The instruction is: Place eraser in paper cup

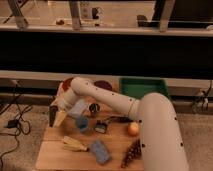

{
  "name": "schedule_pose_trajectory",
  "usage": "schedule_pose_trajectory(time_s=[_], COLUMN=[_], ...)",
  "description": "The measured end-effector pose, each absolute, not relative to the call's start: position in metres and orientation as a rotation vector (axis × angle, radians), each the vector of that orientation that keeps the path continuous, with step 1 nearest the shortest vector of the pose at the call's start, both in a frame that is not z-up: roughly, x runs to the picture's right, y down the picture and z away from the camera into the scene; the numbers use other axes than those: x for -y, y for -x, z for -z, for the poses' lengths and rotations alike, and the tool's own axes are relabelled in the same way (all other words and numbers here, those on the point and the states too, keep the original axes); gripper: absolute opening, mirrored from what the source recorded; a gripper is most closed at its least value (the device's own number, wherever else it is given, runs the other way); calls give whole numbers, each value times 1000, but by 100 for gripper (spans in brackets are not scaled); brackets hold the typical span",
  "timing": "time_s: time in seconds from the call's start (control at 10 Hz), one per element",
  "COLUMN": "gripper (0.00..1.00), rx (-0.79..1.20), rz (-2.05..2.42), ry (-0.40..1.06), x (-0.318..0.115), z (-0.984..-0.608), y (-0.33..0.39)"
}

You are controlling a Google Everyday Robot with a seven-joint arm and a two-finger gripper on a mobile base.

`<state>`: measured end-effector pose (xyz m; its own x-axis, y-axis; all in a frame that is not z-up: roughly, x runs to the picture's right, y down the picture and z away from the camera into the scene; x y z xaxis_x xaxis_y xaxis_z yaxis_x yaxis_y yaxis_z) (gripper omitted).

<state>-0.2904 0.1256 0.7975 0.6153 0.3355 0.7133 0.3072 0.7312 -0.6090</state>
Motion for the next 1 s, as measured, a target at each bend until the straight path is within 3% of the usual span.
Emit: schedule_pose_trajectory(time_s=[0.4, 0.7, 1.0], gripper=[25, 25, 44], rx=[961, 933, 887], rz=[-39, -78, -135], ry=[689, 648, 604], x=[-88, -77, -66], z=[-767, -764, -762], y=[262, 217, 163])
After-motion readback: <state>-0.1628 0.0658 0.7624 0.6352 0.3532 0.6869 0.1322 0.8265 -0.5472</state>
